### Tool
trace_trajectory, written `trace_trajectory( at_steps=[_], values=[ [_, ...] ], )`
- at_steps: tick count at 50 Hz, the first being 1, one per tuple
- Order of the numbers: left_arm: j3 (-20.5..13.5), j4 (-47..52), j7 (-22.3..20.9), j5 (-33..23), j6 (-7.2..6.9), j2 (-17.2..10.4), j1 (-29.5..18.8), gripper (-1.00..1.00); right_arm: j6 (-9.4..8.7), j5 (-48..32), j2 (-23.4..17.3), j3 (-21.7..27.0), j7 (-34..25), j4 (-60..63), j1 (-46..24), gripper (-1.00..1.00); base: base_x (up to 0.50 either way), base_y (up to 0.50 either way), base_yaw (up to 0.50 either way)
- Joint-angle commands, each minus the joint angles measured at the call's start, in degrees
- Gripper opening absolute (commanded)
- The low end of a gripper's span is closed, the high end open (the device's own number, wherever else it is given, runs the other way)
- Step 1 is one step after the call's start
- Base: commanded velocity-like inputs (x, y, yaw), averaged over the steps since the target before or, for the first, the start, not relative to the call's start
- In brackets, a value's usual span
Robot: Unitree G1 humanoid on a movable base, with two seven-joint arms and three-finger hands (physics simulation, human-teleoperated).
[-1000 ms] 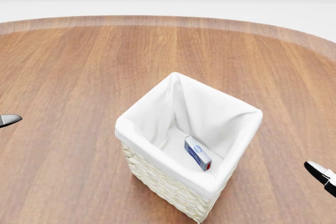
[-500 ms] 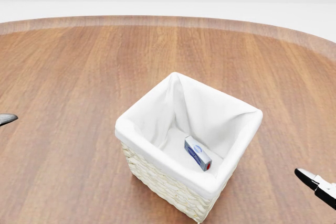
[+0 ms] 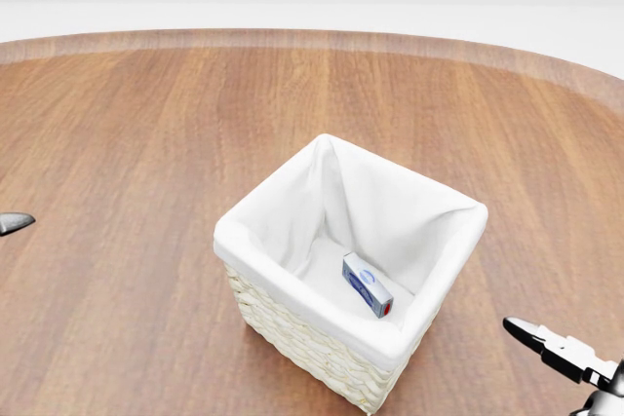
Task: Pick up the alphabet soup and the cream cheese box, and put them in the basket.
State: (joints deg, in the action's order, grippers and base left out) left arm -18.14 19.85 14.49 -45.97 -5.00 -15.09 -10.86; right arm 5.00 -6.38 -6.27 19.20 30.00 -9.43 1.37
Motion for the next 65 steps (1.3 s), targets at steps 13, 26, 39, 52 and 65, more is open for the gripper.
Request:
trace_trajectory(
  at_steps=[13, 26, 39, 52, 65],
  values=[
    [0.2, -1.9, 2.0, -0.2, 0.0, 0.1, 0.0, 1.0, 0.0, -4.9, 0.8, -6.0, 0.0, -2.9, -0.4, 1.0, 0.0, 0.0, 0.0],
    [0.1, -0.9, -0.1, 0.5, 0.0, 0.0, 0.0, 1.0, 0.0, -5.9, 0.5, -6.3, -5.6, 0.7, 1.0, 1.0, 0.0, 0.0, 0.0],
    [0.0, -1.6, 0.1, 0.7, 0.0, -0.1, 0.0, 1.0, 0.0, -6.4, 1.1, -4.6, -18.3, 8.5, 5.3, 1.0, 0.0, 0.0, 0.0],
    [-0.2, -0.6, 0.0, 1.3, 0.0, 0.1, 0.2, 1.0, 0.0, -8.7, 2.3, -3.4, -25.9, 11.9, 8.7, 1.0, 0.0, 0.0, 0.0],
    [-0.4, 0.6, -0.5, 1.5, 0.0, 0.1, 0.3, 1.0, 0.0, -13.7, 1.9, -4.9, -26.3, 8.1, 9.1, 1.0, 0.0, 0.0, 0.0]
  ],
)
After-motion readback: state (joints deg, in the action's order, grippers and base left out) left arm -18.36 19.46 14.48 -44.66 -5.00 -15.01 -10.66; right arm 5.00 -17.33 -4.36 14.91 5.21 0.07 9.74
